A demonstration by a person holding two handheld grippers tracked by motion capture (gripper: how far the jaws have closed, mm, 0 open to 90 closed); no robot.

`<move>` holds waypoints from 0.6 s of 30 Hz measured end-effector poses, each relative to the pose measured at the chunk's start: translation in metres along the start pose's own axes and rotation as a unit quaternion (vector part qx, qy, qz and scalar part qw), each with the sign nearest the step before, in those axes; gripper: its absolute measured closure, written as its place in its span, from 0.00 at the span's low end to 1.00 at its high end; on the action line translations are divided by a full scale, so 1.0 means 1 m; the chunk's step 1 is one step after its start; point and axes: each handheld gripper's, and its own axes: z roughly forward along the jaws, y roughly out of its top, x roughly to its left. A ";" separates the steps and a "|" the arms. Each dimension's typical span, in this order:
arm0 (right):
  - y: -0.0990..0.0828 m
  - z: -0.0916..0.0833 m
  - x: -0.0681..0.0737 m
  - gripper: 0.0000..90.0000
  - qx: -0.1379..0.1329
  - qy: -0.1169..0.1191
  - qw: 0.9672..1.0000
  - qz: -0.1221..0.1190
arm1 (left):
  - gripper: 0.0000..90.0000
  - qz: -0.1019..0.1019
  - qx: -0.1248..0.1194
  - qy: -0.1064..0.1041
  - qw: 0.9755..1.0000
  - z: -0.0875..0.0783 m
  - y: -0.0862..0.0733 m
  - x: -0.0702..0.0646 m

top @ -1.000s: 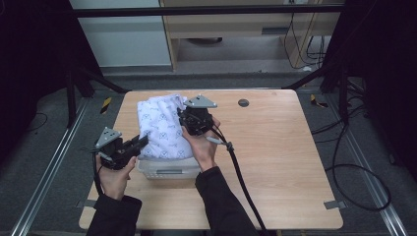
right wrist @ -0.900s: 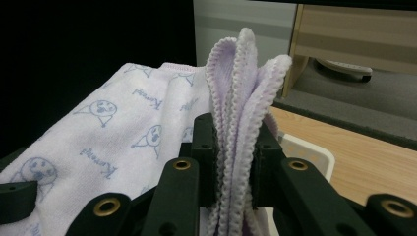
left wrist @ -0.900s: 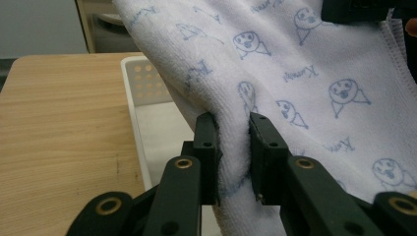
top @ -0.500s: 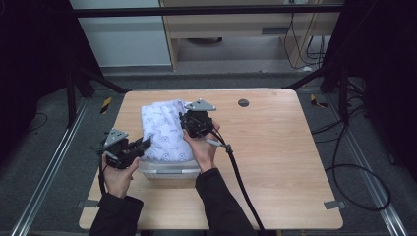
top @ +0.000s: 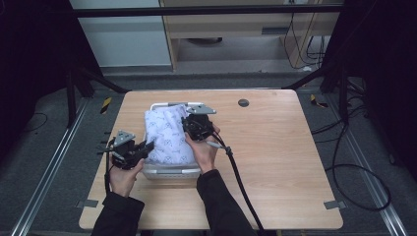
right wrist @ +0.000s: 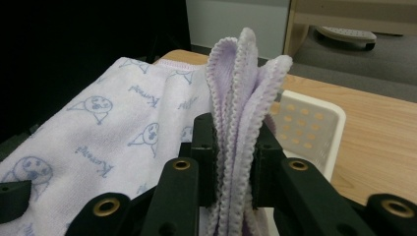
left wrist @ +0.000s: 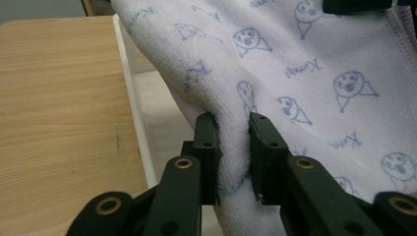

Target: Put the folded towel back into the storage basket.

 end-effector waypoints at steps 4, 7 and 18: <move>-0.006 0.005 -0.002 0.85 0.009 -0.002 1.000 0.004 | 0.83 0.001 0.008 0.005 1.000 0.006 -0.004 0.000; -0.010 0.009 -0.004 0.85 0.015 -0.002 1.000 0.008 | 0.83 0.006 0.018 0.008 1.000 0.011 -0.007 0.000; -0.022 0.018 -0.006 0.85 0.032 -0.005 0.999 0.011 | 0.83 0.015 0.034 0.018 0.999 0.020 -0.012 -0.002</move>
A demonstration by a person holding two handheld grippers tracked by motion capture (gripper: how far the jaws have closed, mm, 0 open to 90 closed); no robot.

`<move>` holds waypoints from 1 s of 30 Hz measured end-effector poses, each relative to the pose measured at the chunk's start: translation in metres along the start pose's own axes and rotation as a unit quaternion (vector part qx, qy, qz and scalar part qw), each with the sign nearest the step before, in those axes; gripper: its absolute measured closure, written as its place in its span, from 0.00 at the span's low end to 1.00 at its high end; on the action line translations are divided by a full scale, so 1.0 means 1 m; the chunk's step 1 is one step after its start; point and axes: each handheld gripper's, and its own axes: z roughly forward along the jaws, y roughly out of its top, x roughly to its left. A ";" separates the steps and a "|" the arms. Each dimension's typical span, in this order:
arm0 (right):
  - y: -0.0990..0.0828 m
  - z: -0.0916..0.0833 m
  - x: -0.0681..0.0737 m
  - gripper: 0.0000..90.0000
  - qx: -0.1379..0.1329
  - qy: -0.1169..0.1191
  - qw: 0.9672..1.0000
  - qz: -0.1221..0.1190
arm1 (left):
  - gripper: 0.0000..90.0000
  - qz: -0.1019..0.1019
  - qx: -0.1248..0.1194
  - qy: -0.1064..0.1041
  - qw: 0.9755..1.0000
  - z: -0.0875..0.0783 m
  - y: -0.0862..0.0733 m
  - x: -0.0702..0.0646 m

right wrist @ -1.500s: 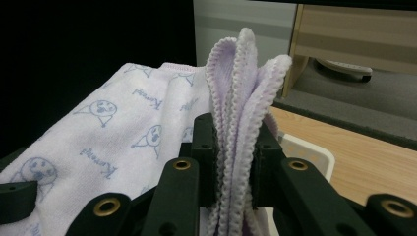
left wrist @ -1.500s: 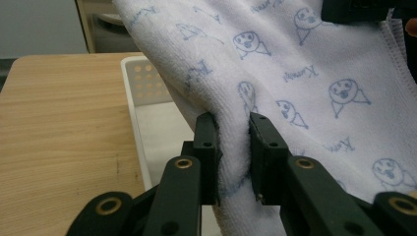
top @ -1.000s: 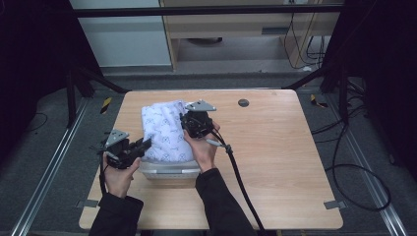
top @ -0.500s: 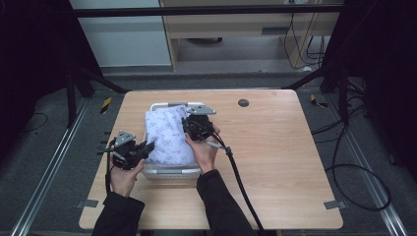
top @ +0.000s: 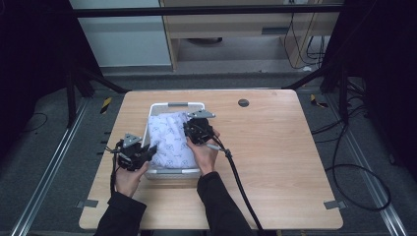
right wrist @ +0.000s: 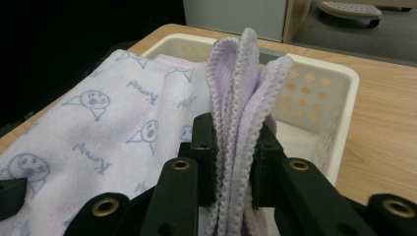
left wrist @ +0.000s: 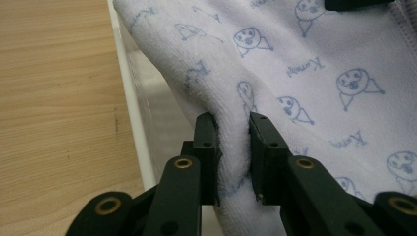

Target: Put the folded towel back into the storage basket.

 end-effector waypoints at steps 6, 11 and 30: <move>-0.004 0.004 0.000 0.85 0.006 -0.003 1.000 0.000 | 0.83 0.003 0.010 0.004 1.000 0.005 -0.002 0.001; -0.007 0.007 0.000 0.84 0.012 -0.006 1.000 -0.003 | 0.82 0.004 0.016 0.003 1.000 0.007 -0.003 0.002; -0.007 0.006 -0.007 0.54 0.031 -0.024 0.999 -0.023 | 0.63 0.003 -0.005 0.009 1.000 -0.001 0.002 -0.002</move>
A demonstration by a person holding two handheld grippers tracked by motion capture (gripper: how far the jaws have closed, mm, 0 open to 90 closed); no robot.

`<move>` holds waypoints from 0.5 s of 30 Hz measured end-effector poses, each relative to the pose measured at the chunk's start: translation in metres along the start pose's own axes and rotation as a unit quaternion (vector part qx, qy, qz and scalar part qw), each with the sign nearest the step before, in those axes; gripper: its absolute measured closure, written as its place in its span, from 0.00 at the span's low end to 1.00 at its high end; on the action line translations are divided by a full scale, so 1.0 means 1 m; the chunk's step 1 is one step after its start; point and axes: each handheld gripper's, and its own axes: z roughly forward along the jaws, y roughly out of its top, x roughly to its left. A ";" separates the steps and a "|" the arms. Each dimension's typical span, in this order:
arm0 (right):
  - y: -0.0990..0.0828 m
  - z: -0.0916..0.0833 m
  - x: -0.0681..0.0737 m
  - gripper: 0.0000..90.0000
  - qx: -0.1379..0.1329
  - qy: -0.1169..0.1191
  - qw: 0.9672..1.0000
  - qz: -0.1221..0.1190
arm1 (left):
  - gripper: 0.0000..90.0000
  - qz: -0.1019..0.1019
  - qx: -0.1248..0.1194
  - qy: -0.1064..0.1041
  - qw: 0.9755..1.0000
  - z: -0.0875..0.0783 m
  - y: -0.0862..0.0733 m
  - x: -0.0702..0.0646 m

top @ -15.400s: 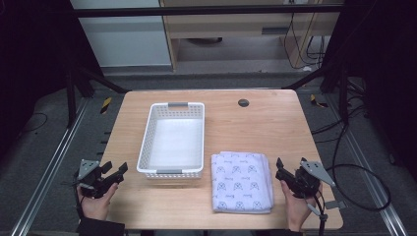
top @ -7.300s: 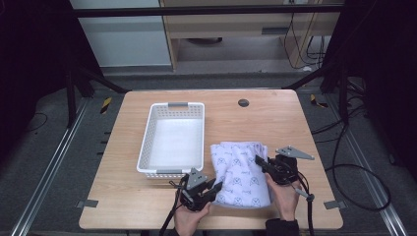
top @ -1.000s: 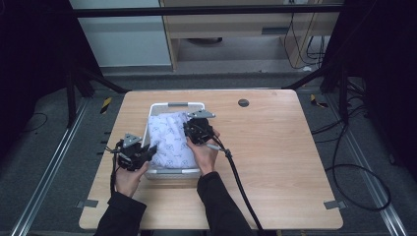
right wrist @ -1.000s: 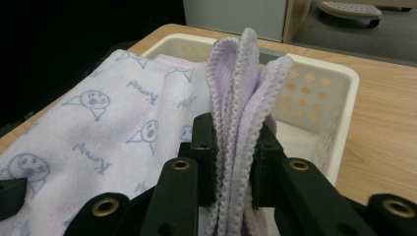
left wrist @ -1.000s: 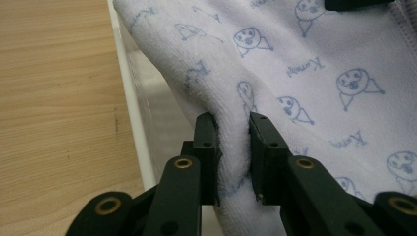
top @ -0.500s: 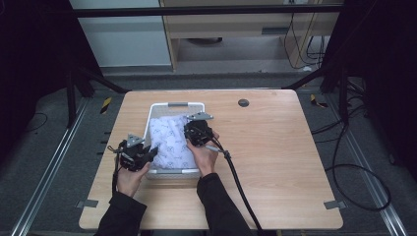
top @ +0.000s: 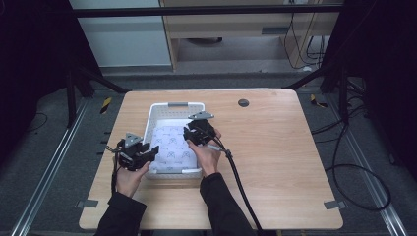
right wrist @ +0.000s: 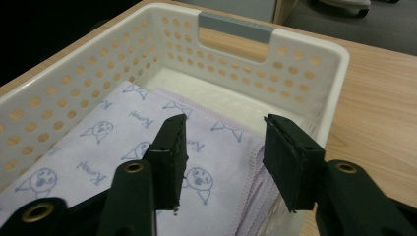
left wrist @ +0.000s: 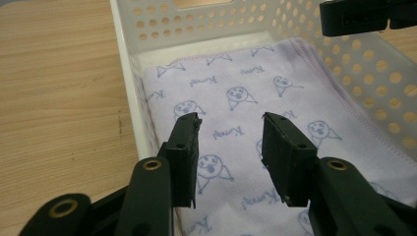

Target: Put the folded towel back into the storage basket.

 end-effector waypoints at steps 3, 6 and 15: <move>0.000 -0.007 -0.003 0.49 -0.009 0.010 1.000 0.003 | 0.62 -0.003 -0.009 0.000 1.000 -0.004 0.002 0.001; 0.000 -0.014 -0.007 0.45 -0.009 0.023 1.000 0.012 | 0.60 -0.006 -0.014 -0.003 1.000 -0.008 0.003 0.003; -0.006 -0.058 -0.025 0.31 -0.050 0.031 0.998 0.013 | 0.55 -0.008 -0.034 -0.020 0.999 -0.019 0.004 0.007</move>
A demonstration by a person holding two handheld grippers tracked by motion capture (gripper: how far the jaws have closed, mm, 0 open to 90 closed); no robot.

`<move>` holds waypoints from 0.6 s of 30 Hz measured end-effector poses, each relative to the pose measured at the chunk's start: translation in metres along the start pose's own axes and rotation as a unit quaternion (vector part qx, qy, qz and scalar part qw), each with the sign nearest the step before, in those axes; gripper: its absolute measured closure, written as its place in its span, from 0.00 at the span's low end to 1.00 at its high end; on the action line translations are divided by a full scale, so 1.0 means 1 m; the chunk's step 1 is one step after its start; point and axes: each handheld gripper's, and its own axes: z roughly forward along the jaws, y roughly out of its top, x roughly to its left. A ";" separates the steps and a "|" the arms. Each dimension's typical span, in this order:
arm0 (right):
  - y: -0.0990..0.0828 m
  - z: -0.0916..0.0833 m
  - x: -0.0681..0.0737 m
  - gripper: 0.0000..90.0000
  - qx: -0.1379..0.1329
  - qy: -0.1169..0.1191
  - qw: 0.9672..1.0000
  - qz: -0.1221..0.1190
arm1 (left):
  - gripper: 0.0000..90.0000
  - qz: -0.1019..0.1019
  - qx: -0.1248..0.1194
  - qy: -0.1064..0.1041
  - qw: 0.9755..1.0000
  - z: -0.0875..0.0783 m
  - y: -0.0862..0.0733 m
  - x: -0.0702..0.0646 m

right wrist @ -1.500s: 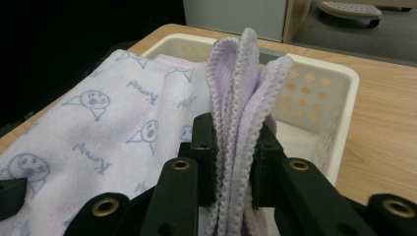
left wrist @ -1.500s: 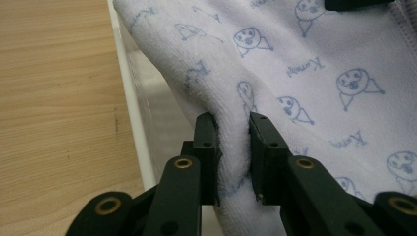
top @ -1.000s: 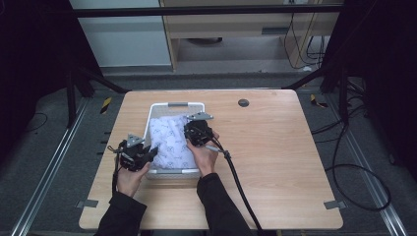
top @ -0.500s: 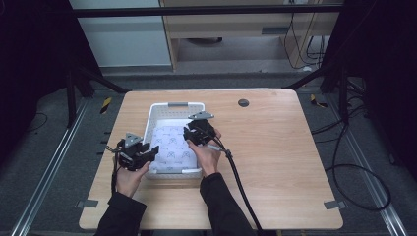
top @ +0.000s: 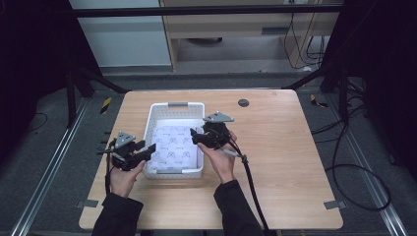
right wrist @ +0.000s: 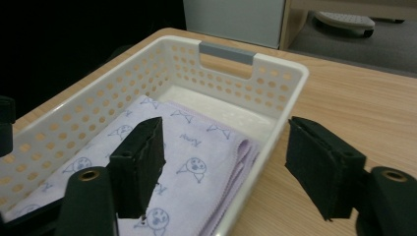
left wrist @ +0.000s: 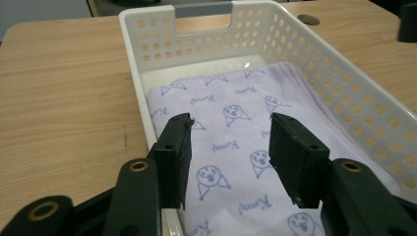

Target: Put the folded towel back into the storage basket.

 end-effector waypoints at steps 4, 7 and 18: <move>-0.006 -0.023 -0.014 0.27 -0.018 0.005 1.000 0.014 | 0.52 0.011 -0.007 -0.014 1.000 -0.005 0.000 -0.001; -0.013 -0.038 -0.024 0.24 -0.025 0.003 1.000 0.014 | 0.49 0.022 -0.008 -0.019 1.000 -0.008 -0.001 -0.004; -0.052 -0.088 -0.053 0.19 -0.048 0.002 0.998 0.027 | 0.41 0.036 -0.021 -0.020 0.999 -0.020 -0.005 -0.005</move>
